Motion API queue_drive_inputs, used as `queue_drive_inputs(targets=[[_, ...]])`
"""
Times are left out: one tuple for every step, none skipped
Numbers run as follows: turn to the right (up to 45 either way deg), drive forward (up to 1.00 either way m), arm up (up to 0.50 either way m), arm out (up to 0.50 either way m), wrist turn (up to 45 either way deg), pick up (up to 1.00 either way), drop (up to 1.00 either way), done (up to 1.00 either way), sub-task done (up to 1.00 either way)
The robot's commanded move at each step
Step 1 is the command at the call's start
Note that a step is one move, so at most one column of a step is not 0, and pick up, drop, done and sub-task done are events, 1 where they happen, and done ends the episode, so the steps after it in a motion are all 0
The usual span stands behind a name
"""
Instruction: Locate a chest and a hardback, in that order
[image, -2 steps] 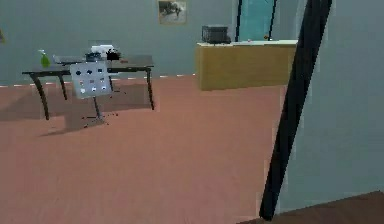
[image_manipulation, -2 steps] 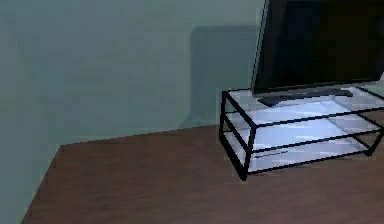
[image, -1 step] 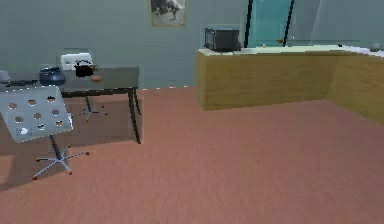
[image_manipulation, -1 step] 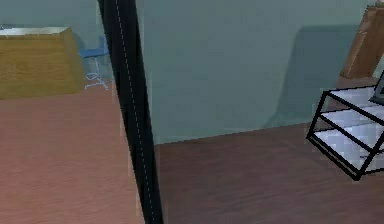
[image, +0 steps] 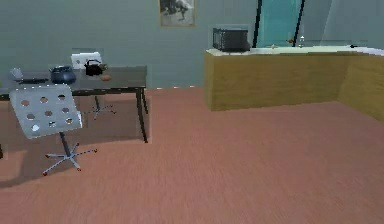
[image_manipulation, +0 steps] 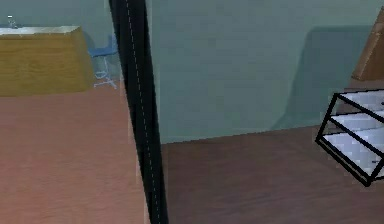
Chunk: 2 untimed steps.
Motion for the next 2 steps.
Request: queue_drive_inputs(targets=[[-45.0, 0.00, 0.00, 0.00, 0.0, 0.00, 0.00, 0.00, 0.00], [-45.0, 0.00, 0.00, 0.00, 0.0, 0.00, 0.00, 0.00, 0.00]])
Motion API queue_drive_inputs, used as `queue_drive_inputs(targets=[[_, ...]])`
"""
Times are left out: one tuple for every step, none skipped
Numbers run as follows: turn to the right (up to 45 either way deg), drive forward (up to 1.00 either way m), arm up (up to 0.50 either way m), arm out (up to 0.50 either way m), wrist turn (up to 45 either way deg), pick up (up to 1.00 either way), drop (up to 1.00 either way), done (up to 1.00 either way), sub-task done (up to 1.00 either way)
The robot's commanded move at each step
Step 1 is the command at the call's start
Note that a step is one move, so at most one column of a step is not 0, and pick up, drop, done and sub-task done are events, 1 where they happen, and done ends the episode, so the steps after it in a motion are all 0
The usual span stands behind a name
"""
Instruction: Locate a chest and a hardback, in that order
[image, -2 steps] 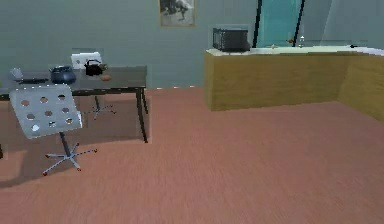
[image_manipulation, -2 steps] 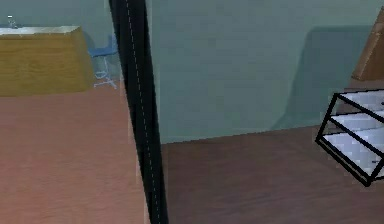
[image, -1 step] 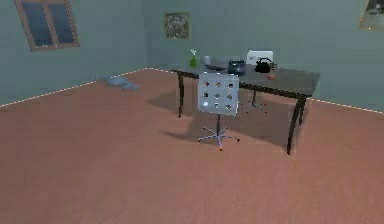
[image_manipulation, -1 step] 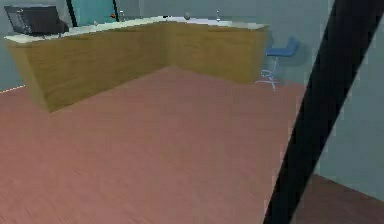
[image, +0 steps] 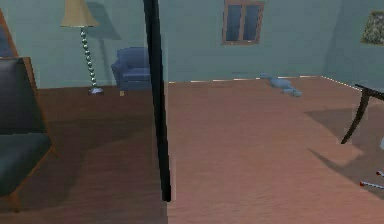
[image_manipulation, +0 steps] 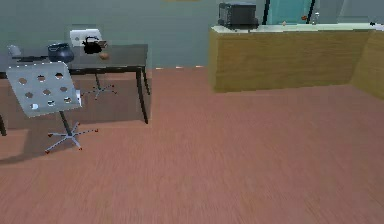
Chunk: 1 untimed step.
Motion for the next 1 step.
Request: queue_drive_inputs(targets=[[-6.0, 0.00, 0.00, 0.00, 0.0, 0.00, 0.00, 0.00, 0.00]])
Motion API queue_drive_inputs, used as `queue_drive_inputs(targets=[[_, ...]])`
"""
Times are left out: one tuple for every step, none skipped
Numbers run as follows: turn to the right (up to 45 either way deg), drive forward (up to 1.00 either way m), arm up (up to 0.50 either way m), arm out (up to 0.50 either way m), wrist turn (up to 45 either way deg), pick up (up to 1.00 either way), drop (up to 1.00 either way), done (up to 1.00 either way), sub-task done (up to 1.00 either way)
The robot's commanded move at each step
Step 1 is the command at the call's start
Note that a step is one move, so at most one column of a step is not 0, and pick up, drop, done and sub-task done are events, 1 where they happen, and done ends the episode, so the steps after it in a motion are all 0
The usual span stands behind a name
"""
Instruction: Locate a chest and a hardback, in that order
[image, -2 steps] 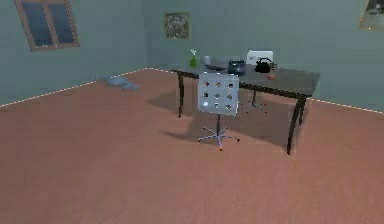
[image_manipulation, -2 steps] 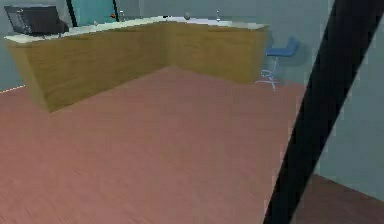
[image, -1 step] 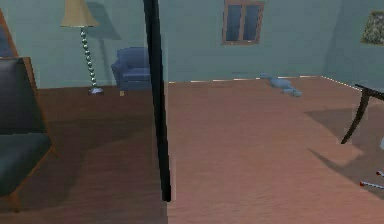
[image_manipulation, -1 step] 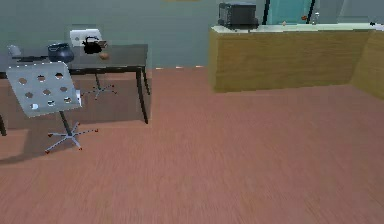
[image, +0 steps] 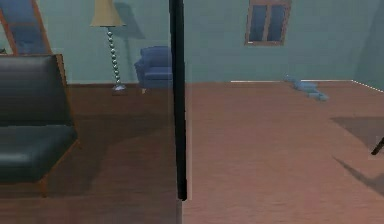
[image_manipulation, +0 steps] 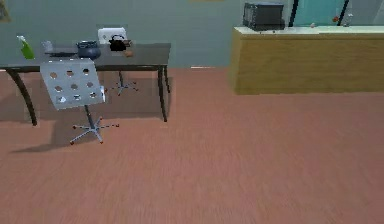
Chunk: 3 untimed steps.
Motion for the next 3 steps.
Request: queue_drive_inputs(targets=[[0.0, 0.05, 0.00, 0.00, 0.0, 0.00, 0.00, 0.00, 0.00], [45.0, 0.00, 0.00, 0.00, 0.0, 0.00, 0.00, 0.00, 0.00], [3.0, 0.00, 0.00, 0.00, 0.0, 0.00, 0.00, 0.00, 0.00]])
